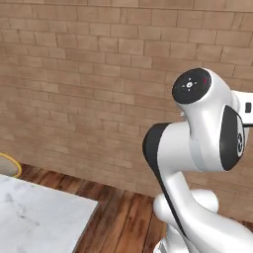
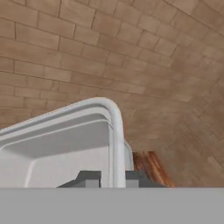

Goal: Retrieve the tupperware and aluminum foil from the cabinet and place them on the dining counter near the plate with sweet potato and cucumber to prepare for storing leftovers.

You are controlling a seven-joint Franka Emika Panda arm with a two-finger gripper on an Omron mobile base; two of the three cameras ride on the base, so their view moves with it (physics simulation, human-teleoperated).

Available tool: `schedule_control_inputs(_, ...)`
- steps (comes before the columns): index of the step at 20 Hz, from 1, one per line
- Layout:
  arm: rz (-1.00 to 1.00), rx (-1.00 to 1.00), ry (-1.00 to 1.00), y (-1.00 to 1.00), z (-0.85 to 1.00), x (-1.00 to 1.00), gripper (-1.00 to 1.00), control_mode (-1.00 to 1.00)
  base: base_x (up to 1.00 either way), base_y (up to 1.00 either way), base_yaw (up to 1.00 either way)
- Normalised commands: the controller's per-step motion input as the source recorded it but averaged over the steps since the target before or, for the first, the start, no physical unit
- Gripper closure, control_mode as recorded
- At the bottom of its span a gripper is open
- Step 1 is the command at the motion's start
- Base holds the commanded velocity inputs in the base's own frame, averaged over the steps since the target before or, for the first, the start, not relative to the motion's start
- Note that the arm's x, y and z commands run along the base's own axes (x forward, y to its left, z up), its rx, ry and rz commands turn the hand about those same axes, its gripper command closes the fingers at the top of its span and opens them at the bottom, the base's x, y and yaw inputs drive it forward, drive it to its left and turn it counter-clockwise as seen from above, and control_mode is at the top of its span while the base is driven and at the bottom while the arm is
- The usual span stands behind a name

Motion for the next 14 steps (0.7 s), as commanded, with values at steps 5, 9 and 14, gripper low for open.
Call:
schedule_control_inputs(5,0.00,0.00,0.00,0.00,0.00,0.00,1.00,1.00,1.00,-0.35,0.59)
schedule_control_inputs(9,0.00,0.00,0.00,0.00,0.00,0.00,1.00,1.00,1.00,-0.33,0.62)
schedule_control_inputs(14,0.00,0.00,0.00,0.00,0.00,0.00,1.00,1.00,1.00,-0.27,0.64)
